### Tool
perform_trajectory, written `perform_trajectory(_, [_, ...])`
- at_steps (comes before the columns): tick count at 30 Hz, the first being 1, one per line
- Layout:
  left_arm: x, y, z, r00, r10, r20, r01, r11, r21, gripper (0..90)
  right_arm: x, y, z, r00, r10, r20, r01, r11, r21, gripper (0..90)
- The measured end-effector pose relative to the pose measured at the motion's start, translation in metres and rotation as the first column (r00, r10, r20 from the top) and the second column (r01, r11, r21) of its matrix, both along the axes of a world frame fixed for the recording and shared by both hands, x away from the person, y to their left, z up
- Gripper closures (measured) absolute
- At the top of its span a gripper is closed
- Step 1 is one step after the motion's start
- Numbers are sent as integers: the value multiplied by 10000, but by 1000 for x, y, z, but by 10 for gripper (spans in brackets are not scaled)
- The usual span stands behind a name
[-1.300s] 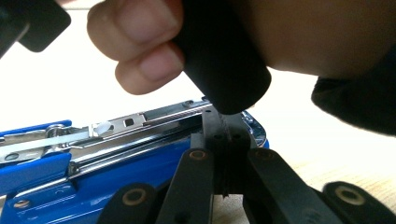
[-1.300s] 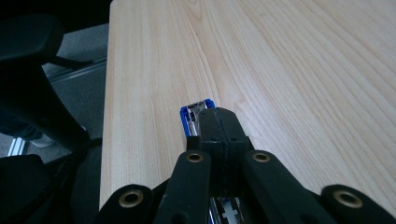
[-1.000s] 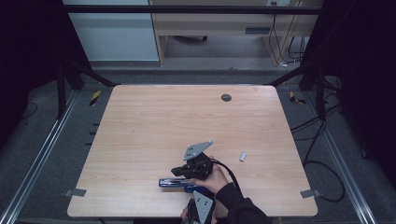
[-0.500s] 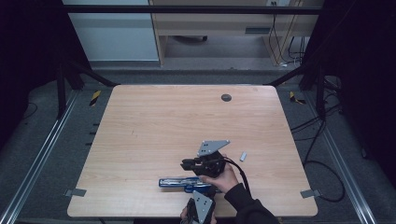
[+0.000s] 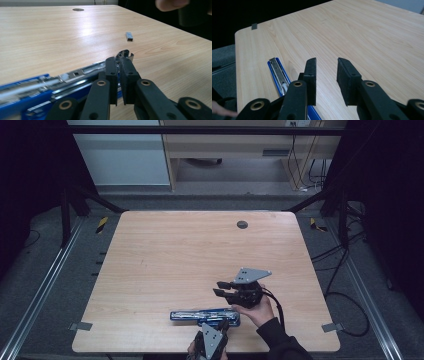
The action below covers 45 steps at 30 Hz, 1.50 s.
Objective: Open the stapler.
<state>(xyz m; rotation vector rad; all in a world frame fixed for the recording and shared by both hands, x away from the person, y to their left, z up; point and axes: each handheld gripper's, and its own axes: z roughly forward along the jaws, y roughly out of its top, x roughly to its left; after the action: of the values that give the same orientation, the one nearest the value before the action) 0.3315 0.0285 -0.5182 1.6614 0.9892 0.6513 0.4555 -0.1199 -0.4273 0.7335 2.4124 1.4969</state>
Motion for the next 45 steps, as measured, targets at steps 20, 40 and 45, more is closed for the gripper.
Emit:
perform_trajectory(20, [38,54,78,9942,-886,610,836,9933,797,658,-19,-88,-13,9601,-2798,29,2798,9600,-68,695])
perform_trajectory(40, [75,105,107,9969,-741,259,702,9895,1262,568,-12,-117,-27,8746,-4830,-419,4770,8727,-1042,591])
perform_trajectory(45, [73,119,107,9971,-727,202,682,9827,1719,554,-9,-116,-31,8563,-5142,-495,5037,8524,-1405,579])
